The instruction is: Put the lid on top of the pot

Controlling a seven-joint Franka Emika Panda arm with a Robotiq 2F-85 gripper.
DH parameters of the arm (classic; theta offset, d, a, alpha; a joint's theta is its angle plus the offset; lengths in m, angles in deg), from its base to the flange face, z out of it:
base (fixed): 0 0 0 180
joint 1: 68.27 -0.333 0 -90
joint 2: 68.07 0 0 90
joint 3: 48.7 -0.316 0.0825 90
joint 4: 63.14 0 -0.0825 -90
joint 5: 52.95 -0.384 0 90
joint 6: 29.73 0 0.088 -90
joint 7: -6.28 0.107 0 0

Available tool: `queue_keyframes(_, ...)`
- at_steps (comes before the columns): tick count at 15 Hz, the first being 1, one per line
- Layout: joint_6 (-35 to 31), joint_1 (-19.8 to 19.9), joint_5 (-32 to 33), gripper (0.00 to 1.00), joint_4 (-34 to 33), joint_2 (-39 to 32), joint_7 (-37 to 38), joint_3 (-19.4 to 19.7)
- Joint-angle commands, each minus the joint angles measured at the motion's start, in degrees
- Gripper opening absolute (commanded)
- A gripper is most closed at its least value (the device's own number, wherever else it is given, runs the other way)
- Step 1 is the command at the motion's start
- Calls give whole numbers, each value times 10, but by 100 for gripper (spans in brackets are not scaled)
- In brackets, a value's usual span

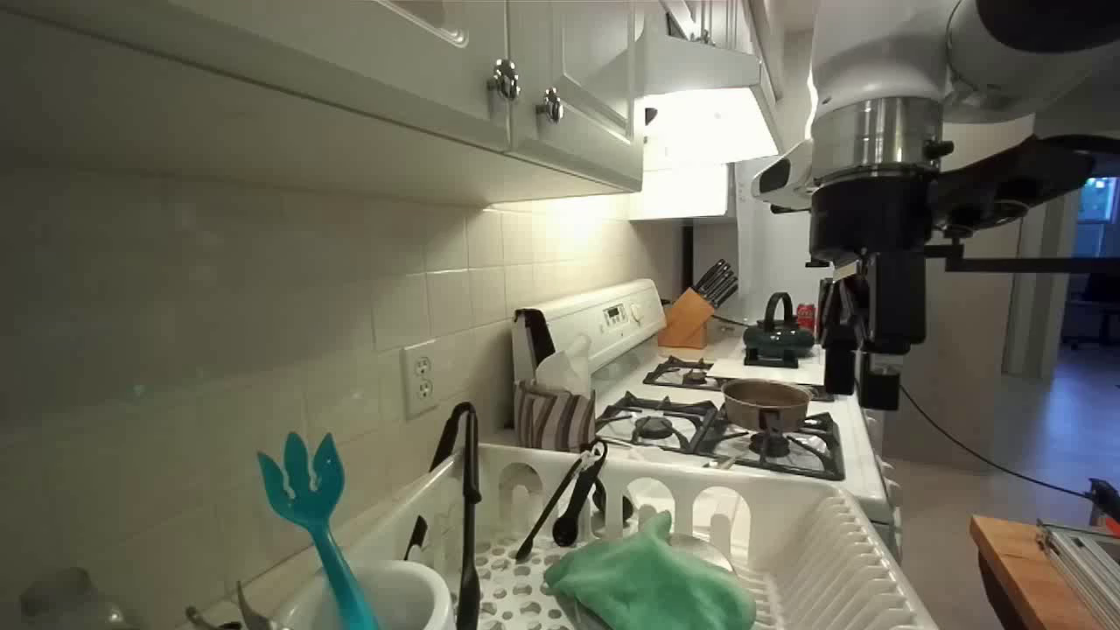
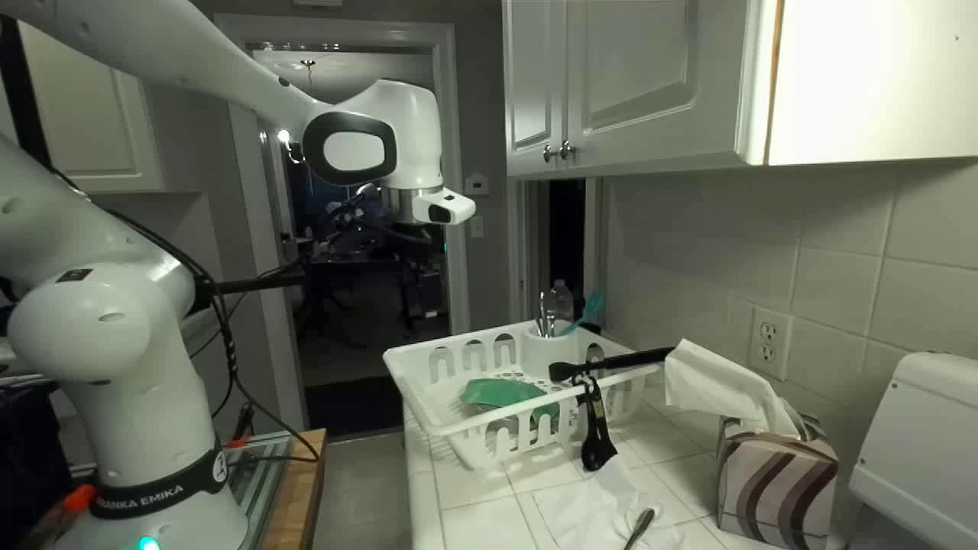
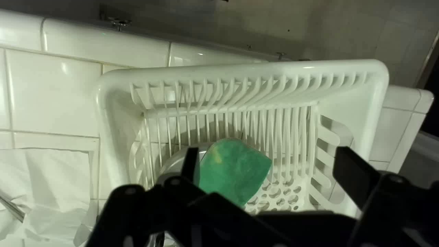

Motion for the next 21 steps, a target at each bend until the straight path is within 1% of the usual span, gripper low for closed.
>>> queue_keyframes(1,2,6,-4,100,-1,0,-3,-5)
queue_keyframes(6,2,6,-4,100,-1,0,-3,-5)
queue_keyframes(7,-25,11,0,100,-2,-14,5,-12)
queue_keyframes(9,-75,5,-9,100,-5,-41,-8,-10)
queue_keyframes(10,-106,5,-5,100,-5,-57,-3,-16)
queue_keyframes(14,-213,-1,5,100,-16,-134,-10,-27)
queue_keyframes(16,-250,-2,12,100,-26,-175,-13,-31)
queue_keyframes(21,-317,7,40,100,-52,-260,2,-48)
